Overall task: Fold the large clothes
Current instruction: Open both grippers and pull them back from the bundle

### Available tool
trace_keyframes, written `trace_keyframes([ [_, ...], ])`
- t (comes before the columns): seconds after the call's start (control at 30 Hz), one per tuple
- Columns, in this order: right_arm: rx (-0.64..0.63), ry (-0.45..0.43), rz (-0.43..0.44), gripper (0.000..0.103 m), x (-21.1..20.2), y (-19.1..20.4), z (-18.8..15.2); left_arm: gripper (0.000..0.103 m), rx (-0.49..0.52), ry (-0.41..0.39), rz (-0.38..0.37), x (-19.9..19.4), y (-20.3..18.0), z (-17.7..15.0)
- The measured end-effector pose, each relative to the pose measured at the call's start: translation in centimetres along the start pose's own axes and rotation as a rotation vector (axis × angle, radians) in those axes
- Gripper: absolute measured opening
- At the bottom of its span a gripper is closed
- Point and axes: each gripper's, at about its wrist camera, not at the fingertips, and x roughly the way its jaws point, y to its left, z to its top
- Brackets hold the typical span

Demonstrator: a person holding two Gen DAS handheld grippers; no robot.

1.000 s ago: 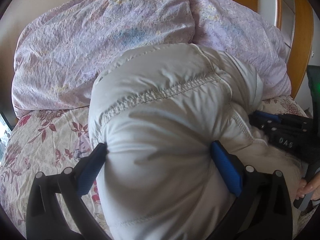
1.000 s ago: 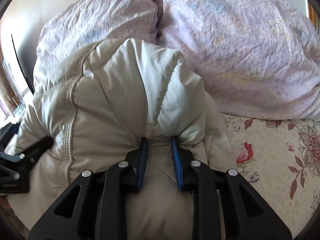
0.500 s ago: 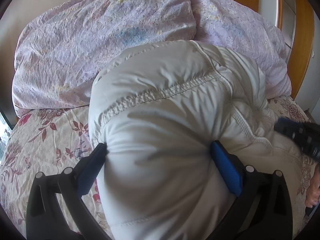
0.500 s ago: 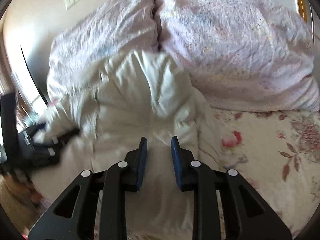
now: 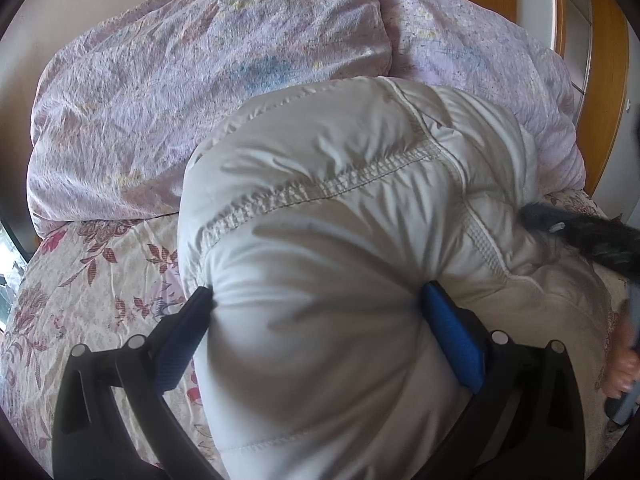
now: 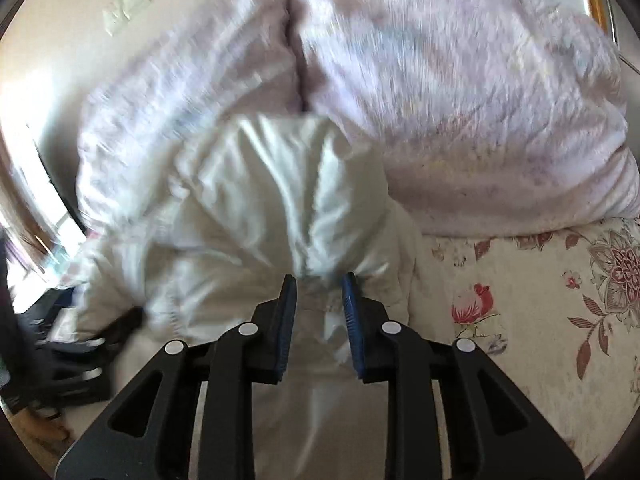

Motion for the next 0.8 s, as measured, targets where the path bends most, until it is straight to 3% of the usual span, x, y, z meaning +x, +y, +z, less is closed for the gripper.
trace_keyframes([
  [0.2,-0.002,0.014,0.003,0.024,1.7,-0.4,-0.5,0.101,0.017,-0.004,0.016,-0.1,-0.4,0.1],
  [0.47,-0.013,-0.027,0.058,0.03,-5.8,-0.4,-3.4,0.101,0.013,-0.036,-0.008,-4.5,0.2,-0.8],
  [0.6,0.008,-0.024,0.076,0.03,-7.3,-1.0,-5.0,0.101,0.034,-0.068,-0.007,-7.7,-0.4,-2.7],
  [0.8,0.006,0.081,0.015,0.03,-3.8,-0.8,-6.7,0.101,0.02,-0.019,-0.031,-8.0,-1.3,-4.4],
])
